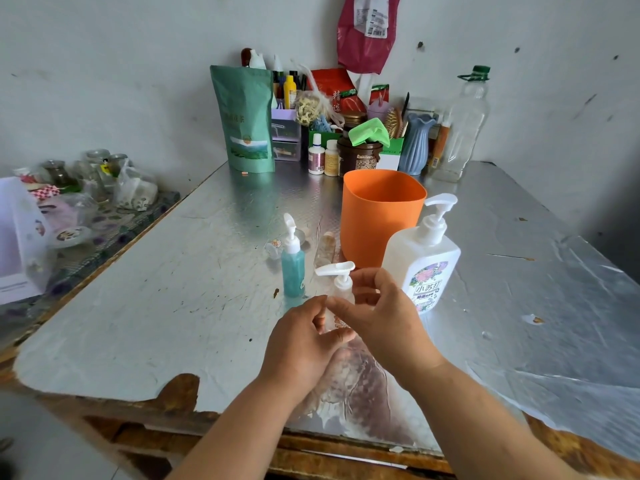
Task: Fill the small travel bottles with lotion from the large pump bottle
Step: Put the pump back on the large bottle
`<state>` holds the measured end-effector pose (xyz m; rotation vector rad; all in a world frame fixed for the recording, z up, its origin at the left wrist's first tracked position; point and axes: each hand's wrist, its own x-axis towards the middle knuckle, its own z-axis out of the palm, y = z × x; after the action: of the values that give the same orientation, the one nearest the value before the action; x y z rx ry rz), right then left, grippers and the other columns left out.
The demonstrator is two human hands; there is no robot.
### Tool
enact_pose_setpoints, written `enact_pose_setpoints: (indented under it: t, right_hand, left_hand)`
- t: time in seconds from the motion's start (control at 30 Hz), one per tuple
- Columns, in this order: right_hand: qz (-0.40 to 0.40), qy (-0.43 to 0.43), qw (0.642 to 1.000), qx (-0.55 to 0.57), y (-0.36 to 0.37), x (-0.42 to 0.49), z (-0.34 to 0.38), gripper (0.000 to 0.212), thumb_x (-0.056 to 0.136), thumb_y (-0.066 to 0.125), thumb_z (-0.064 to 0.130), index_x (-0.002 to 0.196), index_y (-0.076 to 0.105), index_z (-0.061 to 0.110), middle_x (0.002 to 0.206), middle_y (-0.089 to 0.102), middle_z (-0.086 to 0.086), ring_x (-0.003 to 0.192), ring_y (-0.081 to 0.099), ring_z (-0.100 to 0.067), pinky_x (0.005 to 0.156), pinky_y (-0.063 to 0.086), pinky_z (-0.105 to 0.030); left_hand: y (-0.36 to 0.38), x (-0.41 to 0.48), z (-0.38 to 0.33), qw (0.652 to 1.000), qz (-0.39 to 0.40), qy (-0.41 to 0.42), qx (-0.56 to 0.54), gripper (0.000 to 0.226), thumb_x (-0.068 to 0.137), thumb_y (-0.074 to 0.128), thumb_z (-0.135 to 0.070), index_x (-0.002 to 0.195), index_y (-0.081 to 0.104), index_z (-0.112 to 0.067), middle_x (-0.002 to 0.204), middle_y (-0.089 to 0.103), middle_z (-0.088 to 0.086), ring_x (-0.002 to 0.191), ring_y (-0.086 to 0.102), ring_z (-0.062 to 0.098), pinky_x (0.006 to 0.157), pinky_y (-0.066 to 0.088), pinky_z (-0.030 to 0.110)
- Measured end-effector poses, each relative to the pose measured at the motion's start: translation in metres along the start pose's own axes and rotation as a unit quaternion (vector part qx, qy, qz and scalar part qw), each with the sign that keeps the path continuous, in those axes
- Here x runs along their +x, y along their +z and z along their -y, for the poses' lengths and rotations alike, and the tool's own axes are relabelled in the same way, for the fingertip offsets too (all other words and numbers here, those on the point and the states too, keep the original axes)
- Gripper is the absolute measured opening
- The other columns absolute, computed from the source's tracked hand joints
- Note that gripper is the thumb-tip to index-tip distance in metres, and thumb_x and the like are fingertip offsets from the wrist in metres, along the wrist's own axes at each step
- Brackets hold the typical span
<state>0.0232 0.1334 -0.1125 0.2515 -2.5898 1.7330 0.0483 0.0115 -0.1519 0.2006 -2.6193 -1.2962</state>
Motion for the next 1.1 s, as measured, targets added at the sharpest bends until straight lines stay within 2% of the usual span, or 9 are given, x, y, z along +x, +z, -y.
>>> enact_pose_setpoints:
  t: [0.07,0.17,0.37,0.47,0.57,0.67,0.77,0.9,1.1]
  right_hand:
    - [0.004,-0.015,1.000,-0.010,0.0006,-0.0004,0.0002,0.034,0.080,0.074,0.034,0.108,0.054,0.034,0.107,0.059,0.009,0.098,0.058,-0.006,0.082,0.048,-0.019]
    - [-0.019,-0.015,1.000,-0.011,0.0010,0.0019,0.0004,0.027,0.079,0.075,0.033,0.099,0.056,0.030,0.100,0.060,0.008,0.090,0.058,-0.004,0.071,0.041,-0.011]
    - [-0.004,-0.013,1.000,-0.007,0.0034,0.0001,-0.0011,0.031,0.080,0.073,0.035,0.105,0.053,0.036,0.106,0.060,0.010,0.099,0.061,-0.008,0.082,0.049,-0.021]
    - [-0.025,-0.009,0.999,-0.017,0.0042,0.0023,-0.0015,0.028,0.077,0.074,0.039,0.097,0.057,0.032,0.095,0.058,0.012,0.089,0.056,-0.006,0.074,0.045,-0.018]
    - [-0.025,0.007,1.000,-0.018,0.0065,0.0036,-0.0019,0.037,0.071,0.080,0.044,0.095,0.053,0.034,0.100,0.057,0.010,0.090,0.055,-0.003,0.072,0.041,-0.014]
    - [-0.012,-0.010,1.000,-0.026,0.0082,0.0015,-0.0010,0.040,0.076,0.076,0.043,0.109,0.055,0.033,0.108,0.057,0.010,0.099,0.056,-0.005,0.079,0.043,-0.015]
    - [-0.031,-0.014,0.999,-0.018,0.0066,0.0016,0.0005,0.023,0.080,0.072,0.038,0.097,0.057,0.035,0.105,0.059,0.010,0.095,0.056,-0.006,0.074,0.039,-0.011]
    - [-0.052,0.001,0.998,-0.019,0.0078,0.0034,0.0029,0.031,0.074,0.078,0.043,0.079,0.050,0.033,0.090,0.053,0.009,0.078,0.050,-0.006,0.063,0.034,-0.013]
    - [-0.032,-0.007,0.999,-0.019,0.0095,0.0026,-0.0002,0.033,0.078,0.072,0.044,0.104,0.060,0.028,0.101,0.059,0.010,0.094,0.058,-0.008,0.076,0.042,-0.016]
  left_hand:
    - [-0.0001,0.0004,0.0006,1.000,0.001,0.004,0.006,0.029,0.083,0.068,-0.048,0.099,0.058,-0.027,0.086,0.066,-0.005,0.083,0.064,0.010,0.083,0.055,0.026]
    - [0.0002,0.0002,0.0013,1.000,0.002,0.003,0.009,0.030,0.082,0.068,-0.049,0.099,0.058,-0.026,0.085,0.066,-0.005,0.081,0.064,0.011,0.083,0.056,0.030]
    - [-0.0005,0.0000,-0.0003,1.000,0.005,0.009,0.003,0.028,0.083,0.067,-0.049,0.099,0.059,-0.028,0.077,0.062,-0.006,0.076,0.062,0.010,0.082,0.055,0.029]
    - [-0.0008,-0.0001,-0.0007,1.000,0.007,0.008,0.000,0.027,0.082,0.069,-0.047,0.097,0.060,-0.027,0.074,0.060,-0.004,0.073,0.061,0.011,0.081,0.055,0.031]
    - [-0.0016,-0.0015,-0.0033,1.000,0.011,0.004,-0.006,0.022,0.082,0.069,-0.046,0.095,0.056,-0.033,0.086,0.066,-0.003,0.083,0.064,0.013,0.083,0.055,0.027]
    - [-0.0020,-0.0015,-0.0032,1.000,0.009,0.003,-0.001,0.022,0.083,0.066,-0.048,0.095,0.055,-0.033,0.091,0.068,-0.004,0.088,0.065,0.013,0.081,0.051,0.021]
    - [-0.0007,-0.0007,-0.0007,1.000,0.000,0.009,0.017,0.028,0.082,0.067,-0.049,0.096,0.057,-0.026,0.080,0.064,-0.007,0.079,0.063,0.009,0.082,0.054,0.025]
    - [-0.0001,-0.0004,-0.0008,1.000,-0.001,0.014,0.008,0.027,0.082,0.069,-0.048,0.092,0.057,-0.025,0.077,0.062,-0.005,0.076,0.062,0.010,0.081,0.055,0.028]
    - [-0.0010,0.0002,-0.0017,1.000,-0.005,0.009,0.019,0.029,0.082,0.067,-0.052,0.093,0.056,-0.027,0.082,0.063,-0.010,0.079,0.062,0.007,0.081,0.054,0.024]
